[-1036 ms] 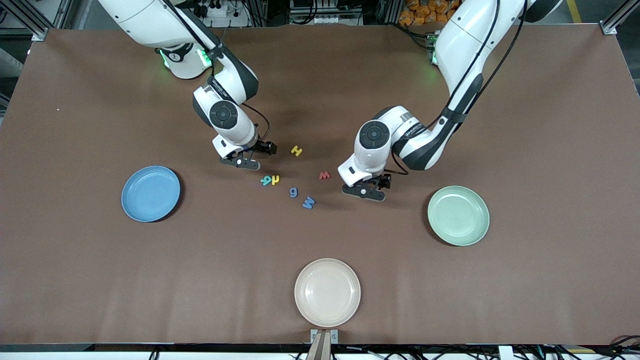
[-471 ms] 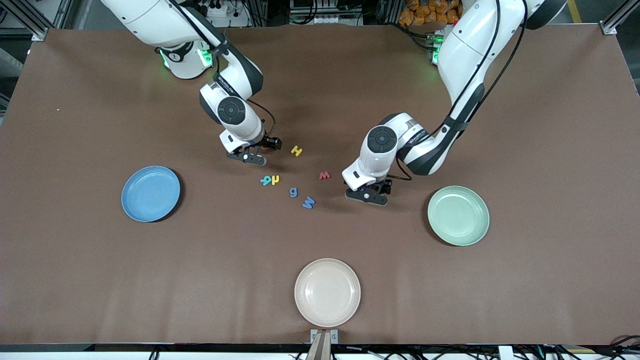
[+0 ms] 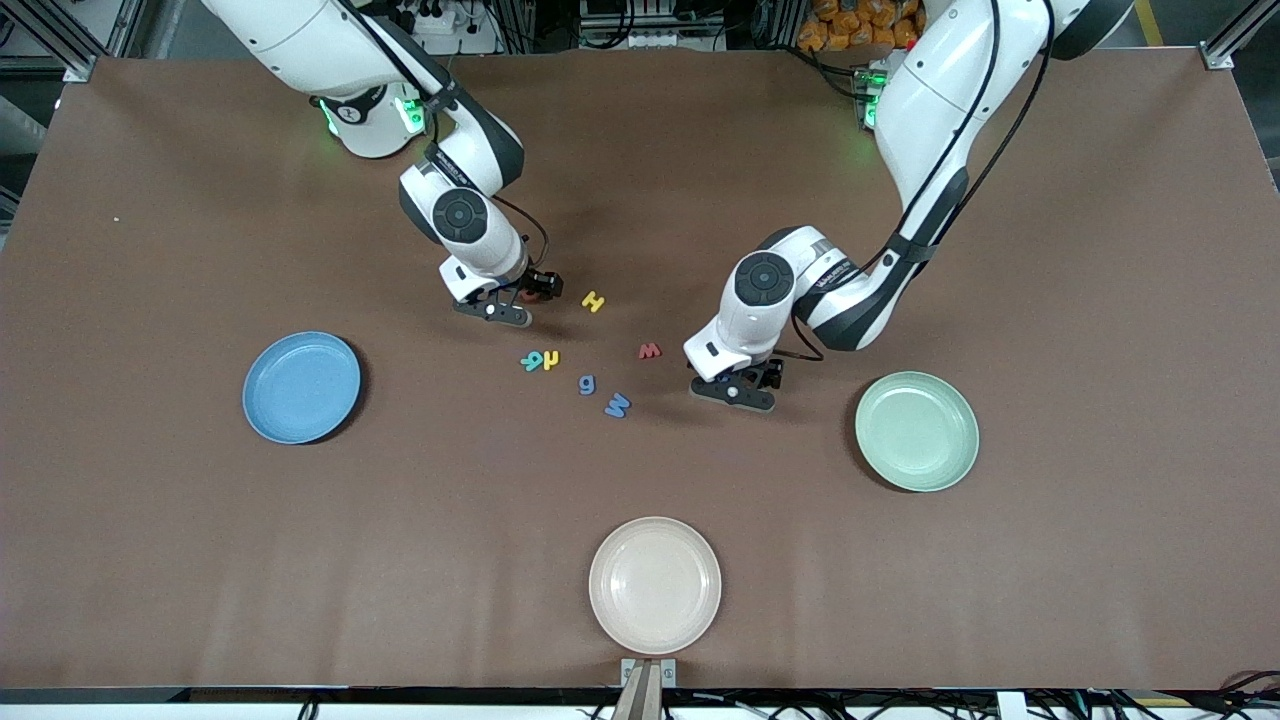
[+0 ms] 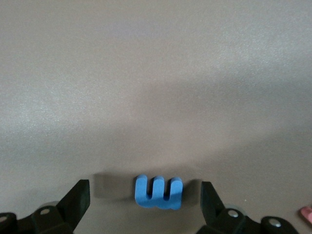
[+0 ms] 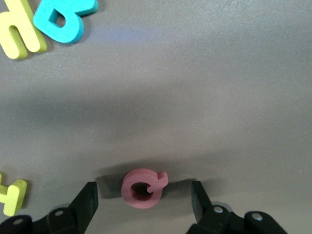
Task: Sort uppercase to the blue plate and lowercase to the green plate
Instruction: 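Grasp the blue letter m with the left gripper while the right gripper grasps pink a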
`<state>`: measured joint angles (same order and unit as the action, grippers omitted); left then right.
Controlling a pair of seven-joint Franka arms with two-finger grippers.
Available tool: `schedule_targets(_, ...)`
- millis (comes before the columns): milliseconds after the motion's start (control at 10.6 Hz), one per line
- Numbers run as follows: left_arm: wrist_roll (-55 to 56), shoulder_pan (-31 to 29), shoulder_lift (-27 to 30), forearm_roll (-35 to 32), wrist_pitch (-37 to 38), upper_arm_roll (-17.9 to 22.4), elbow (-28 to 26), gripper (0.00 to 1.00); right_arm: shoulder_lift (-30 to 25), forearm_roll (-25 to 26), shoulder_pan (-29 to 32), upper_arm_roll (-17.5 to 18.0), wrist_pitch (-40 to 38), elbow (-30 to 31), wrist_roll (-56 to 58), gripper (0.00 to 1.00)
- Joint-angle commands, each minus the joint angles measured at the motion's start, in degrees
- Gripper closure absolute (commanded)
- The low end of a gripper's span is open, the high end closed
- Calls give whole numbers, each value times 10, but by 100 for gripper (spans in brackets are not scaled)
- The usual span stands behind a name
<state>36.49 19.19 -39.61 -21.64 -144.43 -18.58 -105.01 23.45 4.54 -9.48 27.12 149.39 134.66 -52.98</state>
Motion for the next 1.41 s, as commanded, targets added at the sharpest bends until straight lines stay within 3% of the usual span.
schedule_targets(0,2,-4,-5,-18,-10,-3,1,4,-2,9,8,5,9,6,-10,24)
schedule_targets(188,2,-3,-5,-18,-11,-4,2,12,-2,9,8,6,18,6,-10,29)
schedule_targets(659,2,-3,-8,-15,-15,-4,5,50,3,9,8,5,31,9,-10,44)
schedule_targets(753,3,-3,-8,-12,-15,-4,5,63,3,9,8,5,30,9,-10,47)
schedule_targets(942,3,-4,-5,-11,-15,-4,9,99,3,9,9,5,30,9,-10,51)
schedule_targets(1318,6,-16,26,-9,-5,-8,9,100,3,9,8,6,26,9,-10,56)
